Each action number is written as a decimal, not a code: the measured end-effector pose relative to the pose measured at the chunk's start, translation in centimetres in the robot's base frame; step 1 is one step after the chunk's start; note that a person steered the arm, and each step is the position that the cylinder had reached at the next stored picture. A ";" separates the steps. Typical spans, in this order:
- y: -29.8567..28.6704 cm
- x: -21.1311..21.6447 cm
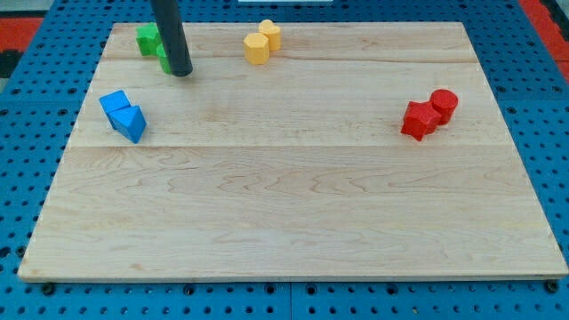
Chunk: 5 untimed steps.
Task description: Adjust the yellow hexagon below the yellow heart
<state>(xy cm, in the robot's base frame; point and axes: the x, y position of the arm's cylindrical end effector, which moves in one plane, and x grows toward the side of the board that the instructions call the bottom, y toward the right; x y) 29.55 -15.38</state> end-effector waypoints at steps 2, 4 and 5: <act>0.5 -0.6; 6.7 -3.0; 8.7 -4.9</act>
<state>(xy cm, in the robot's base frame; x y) 24.62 -6.66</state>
